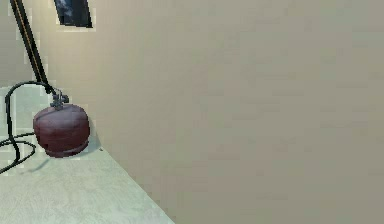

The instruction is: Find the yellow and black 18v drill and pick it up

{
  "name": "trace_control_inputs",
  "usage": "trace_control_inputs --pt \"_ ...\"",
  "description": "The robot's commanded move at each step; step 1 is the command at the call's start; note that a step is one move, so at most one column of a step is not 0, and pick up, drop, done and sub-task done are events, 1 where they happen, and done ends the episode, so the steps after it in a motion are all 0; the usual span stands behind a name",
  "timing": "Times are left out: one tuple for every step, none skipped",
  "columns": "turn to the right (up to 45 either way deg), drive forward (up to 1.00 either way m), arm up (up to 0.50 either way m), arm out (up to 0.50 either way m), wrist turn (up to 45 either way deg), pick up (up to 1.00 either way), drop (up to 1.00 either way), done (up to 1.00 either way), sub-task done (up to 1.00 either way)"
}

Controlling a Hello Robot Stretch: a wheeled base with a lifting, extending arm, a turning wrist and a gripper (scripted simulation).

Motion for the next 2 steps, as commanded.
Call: trace_control_inputs --pt "0.0 0.0 0.08 0.0 0.0 0.0 0.0 0.0 0.0" --pt "0.0 0.0 0.0 0.0 0.0 0.0 0.0 1.0 0.0"
